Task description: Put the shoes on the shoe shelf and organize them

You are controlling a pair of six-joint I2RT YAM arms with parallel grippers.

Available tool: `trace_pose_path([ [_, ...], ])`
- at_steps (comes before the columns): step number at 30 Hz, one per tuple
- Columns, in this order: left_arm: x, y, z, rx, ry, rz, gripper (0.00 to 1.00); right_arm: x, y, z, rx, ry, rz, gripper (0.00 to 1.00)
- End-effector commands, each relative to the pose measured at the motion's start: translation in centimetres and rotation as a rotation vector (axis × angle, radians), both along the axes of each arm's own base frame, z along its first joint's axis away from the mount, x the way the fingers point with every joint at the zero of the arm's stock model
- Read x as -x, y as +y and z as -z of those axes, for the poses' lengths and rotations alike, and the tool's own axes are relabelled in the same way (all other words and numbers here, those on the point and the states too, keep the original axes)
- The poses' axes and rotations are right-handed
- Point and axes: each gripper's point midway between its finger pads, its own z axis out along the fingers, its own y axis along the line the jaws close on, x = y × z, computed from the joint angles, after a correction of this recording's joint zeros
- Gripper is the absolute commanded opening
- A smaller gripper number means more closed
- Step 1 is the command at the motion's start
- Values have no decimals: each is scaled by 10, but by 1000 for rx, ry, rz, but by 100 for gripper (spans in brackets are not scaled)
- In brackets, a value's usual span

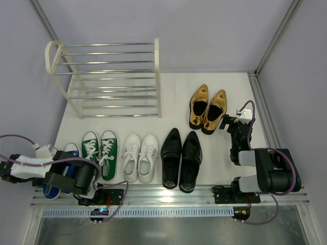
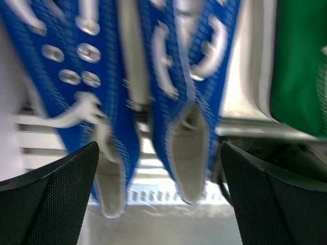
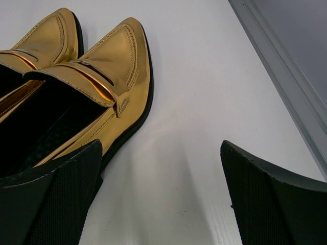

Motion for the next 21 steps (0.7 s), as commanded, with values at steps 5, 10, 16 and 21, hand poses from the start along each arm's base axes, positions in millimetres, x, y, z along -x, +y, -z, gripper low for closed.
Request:
trace_pose_path([
  [5,-37,43,-15,-197,-218,-31,99,-6,0,-23,6,-89,-3,97],
  [10,-45,35,-9,-202,-275,-18,100,-6,0,-24,7,-90,-2,98],
  [16,-40,42,32,-176,-236,-62,97,-6,0,-24,6,-90,-3,97],
  [21,-41,49,53,-180,-237,-72,92,-6,0,-23,6,-89,-3,97],
])
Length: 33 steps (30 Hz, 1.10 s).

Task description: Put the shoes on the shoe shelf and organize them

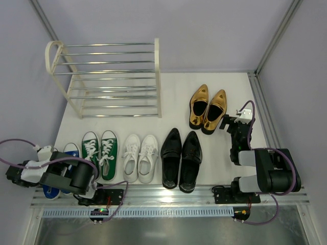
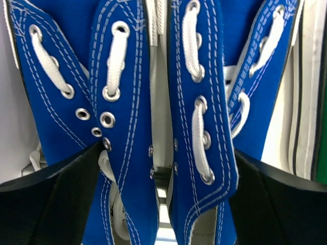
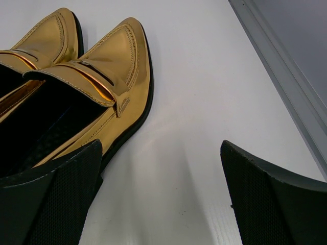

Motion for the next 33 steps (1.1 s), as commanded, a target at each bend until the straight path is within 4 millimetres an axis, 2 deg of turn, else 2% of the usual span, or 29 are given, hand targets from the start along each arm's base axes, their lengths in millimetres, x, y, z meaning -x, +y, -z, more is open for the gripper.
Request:
trace_pose_path([
  [1,-7,18,9,-54,-41,-10,89,-6,0,-23,6,-87,-3,97],
  [3,-8,15,12,-32,-47,1,84,-6,0,-24,6,-90,-3,97],
  [5,-9,9,16,-2,-41,23,71,-6,0,-24,6,-89,-2,97],
  [6,-9,5,17,11,-39,39,62,-6,0,-23,6,-89,-3,97],
  [7,-8,1,20,23,-32,62,40,-6,0,-23,6,-89,-2,98],
  [8,-7,-3,22,38,-27,65,28,-6,0,-23,6,-89,-3,97],
  [9,-6,-2,21,31,-23,67,19,-6,0,-23,6,-89,-3,97],
  [10,-6,-2,22,32,-22,68,6,-6,0,-24,6,-90,-3,97],
  [11,-5,-2,21,31,-19,68,2,-6,0,-23,6,-89,-2,97],
  [14,-8,-1,14,27,-30,89,2,-6,0,-23,6,-89,-2,97],
  [15,-8,-8,12,51,-39,94,3,-6,0,-23,6,-89,-3,97],
  [17,-10,-9,10,45,-47,115,16,-6,0,-24,6,-89,-3,97],
  [20,-7,-12,18,52,-25,133,27,-6,0,-24,6,-90,-2,97],
  [21,-6,-13,20,60,-15,140,38,-6,0,-24,6,-90,-2,97],
  [22,-3,-15,23,72,2,145,44,-6,0,-24,6,-90,-2,97],
  [24,1,-20,31,109,24,157,46,-7,1,-23,6,-89,-5,97],
  [25,3,-19,33,113,34,157,45,-6,0,-24,6,-90,-2,97],
  [26,5,-20,37,129,49,158,38,-6,0,-23,6,-89,-3,97],
  [27,6,-21,38,133,53,156,14,-6,0,-23,6,-89,-3,97],
  [28,7,-20,38,135,58,156,0,-6,0,-23,6,-89,-3,97],
  [31,5,-19,29,123,51,159,0,-6,0,-23,6,-87,-3,97],
  [33,-1,-17,7,109,12,160,0,-6,0,-23,6,-87,-3,97],
])
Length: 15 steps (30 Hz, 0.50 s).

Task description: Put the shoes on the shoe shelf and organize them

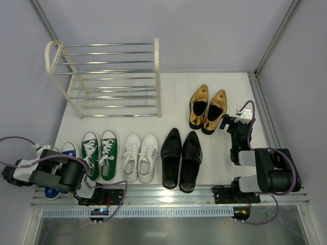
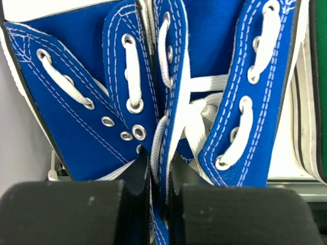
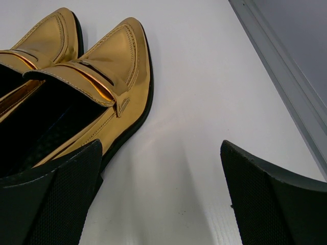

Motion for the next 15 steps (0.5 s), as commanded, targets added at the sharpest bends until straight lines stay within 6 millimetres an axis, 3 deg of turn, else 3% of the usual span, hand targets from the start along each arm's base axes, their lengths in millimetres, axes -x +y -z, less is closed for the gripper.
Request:
trace_pose_path([
  [1,1,-22,-6,76,13,37,0,-6,0,-24,6,-90,-2,97],
  [4,-14,-26,-49,64,-57,57,0,-6,0,-24,6,-90,-3,97],
  [7,-27,-45,-86,43,-97,107,0,-6,0,-23,6,-89,-3,97],
  [10,-41,-63,-114,-15,-151,145,0,-6,0,-23,6,-87,-3,97],
  [15,-68,-74,-149,-87,-236,120,0,-6,0,-23,6,-89,-2,97],
])
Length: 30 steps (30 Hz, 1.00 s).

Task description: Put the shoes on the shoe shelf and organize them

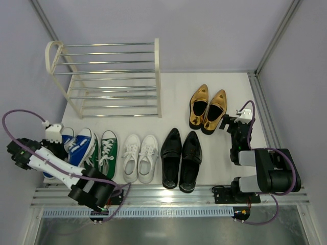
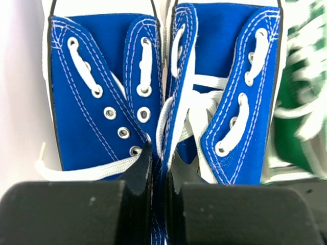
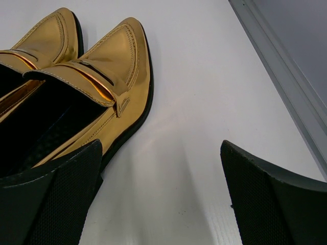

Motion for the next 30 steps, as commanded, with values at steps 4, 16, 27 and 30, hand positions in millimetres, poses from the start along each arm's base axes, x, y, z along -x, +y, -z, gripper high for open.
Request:
trace_pose_path([
  [4,-51,-22,-63,78,-197,-39,0,-6,0,-23,6,-87,-3,97],
  [16,-133,-96,-77,160,-125,-4,0,-6,1,-23,7,-87,-5,97],
  [27,-182,-110,-44,175,-139,-110,0,-6,0,-23,6,-89,-3,97],
  [30,-206,-113,-45,158,-234,-102,0,-6,0,-24,6,-89,-2,98],
])
